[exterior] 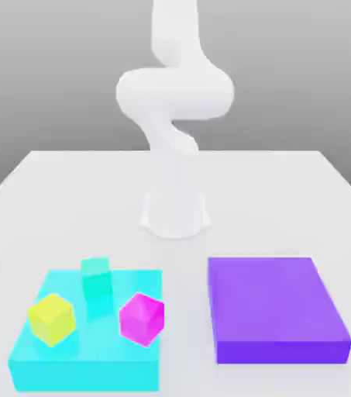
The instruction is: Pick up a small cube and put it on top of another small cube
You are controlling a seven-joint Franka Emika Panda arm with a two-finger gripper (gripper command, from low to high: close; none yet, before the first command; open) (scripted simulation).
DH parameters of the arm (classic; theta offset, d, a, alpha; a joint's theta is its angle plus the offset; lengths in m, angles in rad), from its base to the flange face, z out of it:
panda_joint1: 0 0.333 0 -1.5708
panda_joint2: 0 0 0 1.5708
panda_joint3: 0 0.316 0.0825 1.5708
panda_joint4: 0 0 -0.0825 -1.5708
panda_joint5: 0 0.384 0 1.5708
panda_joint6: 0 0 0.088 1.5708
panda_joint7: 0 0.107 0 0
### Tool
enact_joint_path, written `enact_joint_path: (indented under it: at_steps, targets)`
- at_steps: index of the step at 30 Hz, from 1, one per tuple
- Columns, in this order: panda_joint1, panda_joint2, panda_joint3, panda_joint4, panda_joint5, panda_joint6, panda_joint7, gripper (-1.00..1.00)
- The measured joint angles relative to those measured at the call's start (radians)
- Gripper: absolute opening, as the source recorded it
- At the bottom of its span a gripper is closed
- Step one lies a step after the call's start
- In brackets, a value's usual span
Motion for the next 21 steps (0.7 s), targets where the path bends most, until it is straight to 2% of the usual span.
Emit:
enact_joint_path:
  at_steps: [10, 21]
  targets:
    - [0.057, 0.367, 0.113, 0.072, -0.040, 0.066, -0.009, 0.00]
    - [0.165, 0.769, 0.210, 0.150, -0.138, 0.134, 0.019, 0.00]
